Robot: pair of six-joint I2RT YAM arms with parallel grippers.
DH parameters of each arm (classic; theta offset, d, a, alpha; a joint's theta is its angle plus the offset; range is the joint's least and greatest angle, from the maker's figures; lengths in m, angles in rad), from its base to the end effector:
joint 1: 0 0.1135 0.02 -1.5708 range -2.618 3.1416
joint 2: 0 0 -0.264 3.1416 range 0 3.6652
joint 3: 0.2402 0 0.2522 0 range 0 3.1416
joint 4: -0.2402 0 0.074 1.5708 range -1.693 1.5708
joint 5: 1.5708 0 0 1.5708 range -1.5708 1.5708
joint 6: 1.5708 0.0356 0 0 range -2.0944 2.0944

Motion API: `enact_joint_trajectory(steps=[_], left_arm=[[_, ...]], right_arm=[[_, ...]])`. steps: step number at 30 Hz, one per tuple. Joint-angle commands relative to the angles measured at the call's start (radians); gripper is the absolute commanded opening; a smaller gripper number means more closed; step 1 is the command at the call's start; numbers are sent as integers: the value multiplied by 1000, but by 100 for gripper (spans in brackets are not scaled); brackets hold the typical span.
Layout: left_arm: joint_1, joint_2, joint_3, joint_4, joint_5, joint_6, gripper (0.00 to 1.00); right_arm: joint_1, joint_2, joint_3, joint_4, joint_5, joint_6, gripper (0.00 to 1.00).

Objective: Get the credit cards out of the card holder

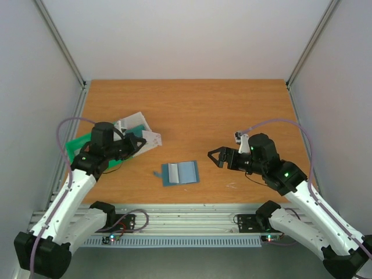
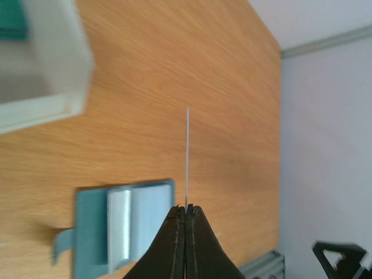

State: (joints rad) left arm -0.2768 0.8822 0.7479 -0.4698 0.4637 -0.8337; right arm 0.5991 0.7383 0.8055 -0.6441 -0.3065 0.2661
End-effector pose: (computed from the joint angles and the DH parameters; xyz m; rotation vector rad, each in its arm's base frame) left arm 0.1785 -0.0673 0.2839 -0.3603 2.3037 -1.1045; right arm 0.1224 0.0966 0.3086 -0.5531 2.1656 0.8188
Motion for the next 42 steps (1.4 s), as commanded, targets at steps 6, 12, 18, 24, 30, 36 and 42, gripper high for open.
enact_joint_trajectory(steps=[6, 12, 18, 24, 30, 36, 42], left_arm=[[280, -32, 82, -257, -53, 160, 0], [462, 8, 99, -280, -43, 225, 0], [549, 71, 109, -255, -114, 283, 0], [597, 165, 123, -199, -116, 329, 0], [598, 244, 119, -100, -129, 328, 0], [598, 335, 113, -21, -104, 318, 1], [598, 380, 94, 52, -106, 308, 1]], right_arm=[[0, 54, 36, -12, -39, -87, 98], [0, 82, 32, -18, -60, -71, 98], [1, 94, 18, -2, -88, -61, 99], [-1, 113, 12, 29, -101, -52, 98], [0, 139, 4, 74, -127, -36, 98], [0, 150, 6, 84, -124, -36, 99], [0, 159, 0, 95, -131, -39, 99]])
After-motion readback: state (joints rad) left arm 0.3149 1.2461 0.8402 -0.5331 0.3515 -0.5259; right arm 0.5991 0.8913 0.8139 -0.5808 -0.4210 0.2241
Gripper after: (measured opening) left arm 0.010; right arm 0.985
